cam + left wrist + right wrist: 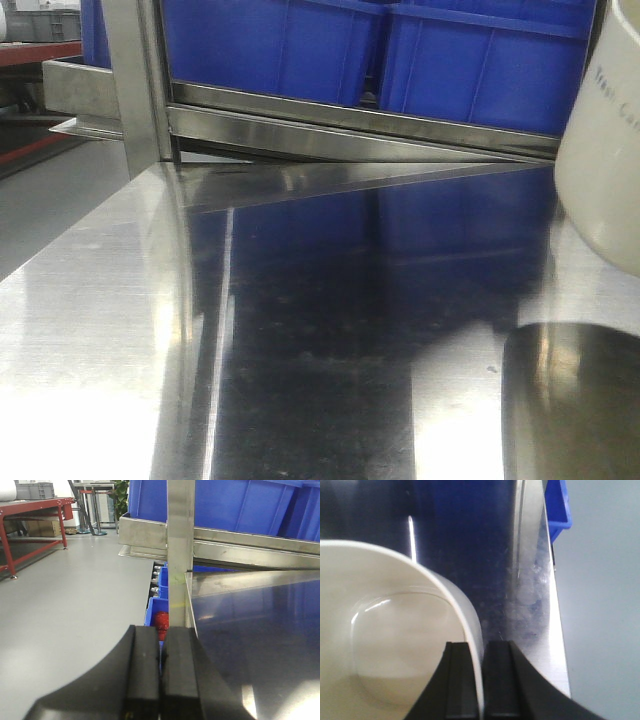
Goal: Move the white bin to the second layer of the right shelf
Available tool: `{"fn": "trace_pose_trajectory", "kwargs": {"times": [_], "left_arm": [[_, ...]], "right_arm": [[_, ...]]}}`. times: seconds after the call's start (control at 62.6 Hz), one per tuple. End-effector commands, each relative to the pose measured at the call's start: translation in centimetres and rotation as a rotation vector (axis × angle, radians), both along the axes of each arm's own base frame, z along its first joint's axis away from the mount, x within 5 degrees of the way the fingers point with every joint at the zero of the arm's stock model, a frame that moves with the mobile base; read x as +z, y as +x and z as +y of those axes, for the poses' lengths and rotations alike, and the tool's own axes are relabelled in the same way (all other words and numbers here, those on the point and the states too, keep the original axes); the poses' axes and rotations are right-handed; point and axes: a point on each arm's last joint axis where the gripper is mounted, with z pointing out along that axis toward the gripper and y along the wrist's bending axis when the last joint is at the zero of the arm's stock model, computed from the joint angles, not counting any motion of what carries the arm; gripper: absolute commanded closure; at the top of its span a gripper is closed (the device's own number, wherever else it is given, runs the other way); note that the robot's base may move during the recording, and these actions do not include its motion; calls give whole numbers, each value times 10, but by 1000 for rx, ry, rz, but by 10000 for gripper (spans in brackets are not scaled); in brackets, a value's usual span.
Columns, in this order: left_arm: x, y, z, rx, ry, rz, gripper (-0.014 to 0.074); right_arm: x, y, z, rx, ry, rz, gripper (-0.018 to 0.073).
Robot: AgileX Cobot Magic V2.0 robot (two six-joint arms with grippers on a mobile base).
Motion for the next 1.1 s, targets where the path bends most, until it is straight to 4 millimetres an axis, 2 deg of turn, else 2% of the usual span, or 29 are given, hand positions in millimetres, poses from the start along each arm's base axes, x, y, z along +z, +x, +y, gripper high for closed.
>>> {"fn": "trace_pose_trajectory", "kwargs": {"times": [0.0,0.176,0.367,0.527,1.086], "left_arm": [[-1,0,0,1,-19,-68,512],[-1,0,0,1,-19,-68,512],[-1,0,0,1,-19,-68,512],[-1,0,0,1,-19,-68,512],[-1,0,0,1,-19,-68,512]], "right_arm": [[23,-15,-2,3,11,-181,512],[24,-46,-4,3,18,-274,512],[18,-67,-6,44,-53,-325,512],[14,-70,-3,89,-51,-326,512],[15,-69,-3,88,-54,-337,512]]}}
